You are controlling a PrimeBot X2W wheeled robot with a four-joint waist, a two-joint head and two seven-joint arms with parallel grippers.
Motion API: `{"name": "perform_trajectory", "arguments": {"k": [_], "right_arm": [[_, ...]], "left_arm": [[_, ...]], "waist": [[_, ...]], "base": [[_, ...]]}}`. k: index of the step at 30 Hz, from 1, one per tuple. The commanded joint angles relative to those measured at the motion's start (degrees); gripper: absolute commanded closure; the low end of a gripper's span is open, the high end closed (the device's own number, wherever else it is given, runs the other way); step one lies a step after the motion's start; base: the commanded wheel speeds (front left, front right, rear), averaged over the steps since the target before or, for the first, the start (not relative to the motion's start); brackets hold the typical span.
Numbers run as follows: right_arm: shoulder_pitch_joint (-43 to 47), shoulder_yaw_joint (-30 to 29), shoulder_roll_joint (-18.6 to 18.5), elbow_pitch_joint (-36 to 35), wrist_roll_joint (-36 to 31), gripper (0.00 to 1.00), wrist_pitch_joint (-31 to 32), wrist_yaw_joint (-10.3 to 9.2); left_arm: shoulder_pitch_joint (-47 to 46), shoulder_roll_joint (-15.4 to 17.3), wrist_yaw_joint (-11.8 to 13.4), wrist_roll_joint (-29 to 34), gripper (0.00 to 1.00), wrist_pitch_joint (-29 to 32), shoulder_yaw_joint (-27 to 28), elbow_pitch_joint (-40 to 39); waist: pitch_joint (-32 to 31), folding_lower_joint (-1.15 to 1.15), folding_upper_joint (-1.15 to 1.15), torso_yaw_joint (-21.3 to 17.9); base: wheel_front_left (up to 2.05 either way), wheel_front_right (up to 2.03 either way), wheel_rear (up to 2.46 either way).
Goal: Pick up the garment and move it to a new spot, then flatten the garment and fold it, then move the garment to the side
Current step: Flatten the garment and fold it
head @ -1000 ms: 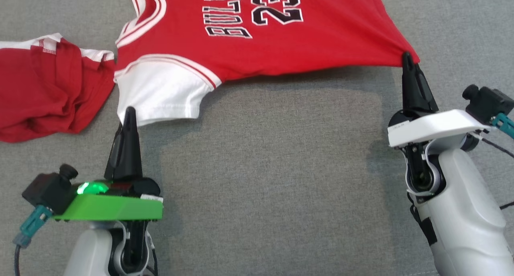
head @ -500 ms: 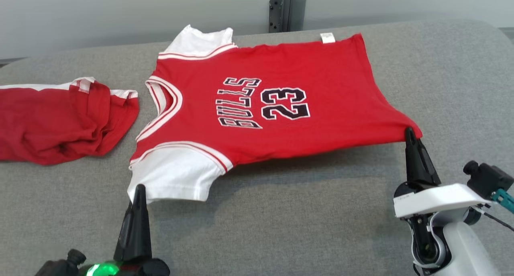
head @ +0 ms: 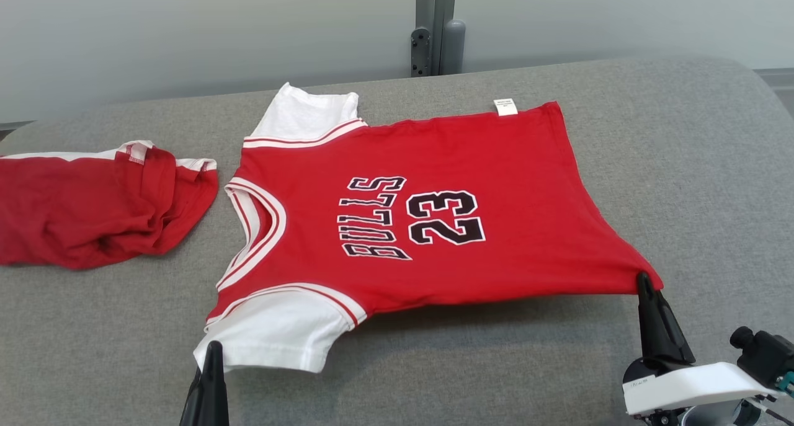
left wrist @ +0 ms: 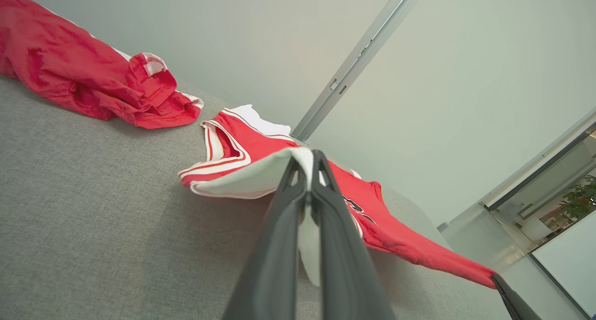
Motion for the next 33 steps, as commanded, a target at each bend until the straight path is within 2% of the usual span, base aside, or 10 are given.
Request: {"name": "perform_trajectory", "arguments": {"k": [1,10,15,24,33], "right_arm": [[1.24,-0.25,0.12,-0.39,0.35,1.00,0.45,0.02],[-0.26,0.32,0.93,4.67,0.77,1.00,1.70,0.02],[-2.79,0.57,1.06,8.23,1.68,1.00,1.19,0.02],[-10.45,1.23,1.28,14.88,2.76,1.00,0.54,0.02],[-20.63,1.44,1.99,24.97,1.71,1.00,-0.18,0.02]], "left_arm": [[0.82,0.34,0.08,0.30,1.00,0.05,-0.03,-0.08],[-3.35,0.12,-1.06,0.05,1.00,0.10,-0.53,5.12],[-9.99,1.07,-2.81,0.95,1.00,1.01,-1.37,10.48],[-27.48,-0.07,-5.02,1.05,1.00,0.92,-2.29,26.35],[-38.66,-2.48,-6.07,0.31,1.00,-1.21,-0.61,43.43]], "waist": [[0.06,0.01,0.00,-0.10],[0.61,0.01,0.00,-0.24],[1.60,0.01,0.00,0.43],[4.66,0.01,0.00,0.75],[6.56,0.01,0.00,-0.23]], "base": [[0.00,0.00,0.00],[0.00,0.00,0.00],[0.00,0.00,0.00],[0.00,0.00,0.00],[0.00,0.00,0.00]]}}
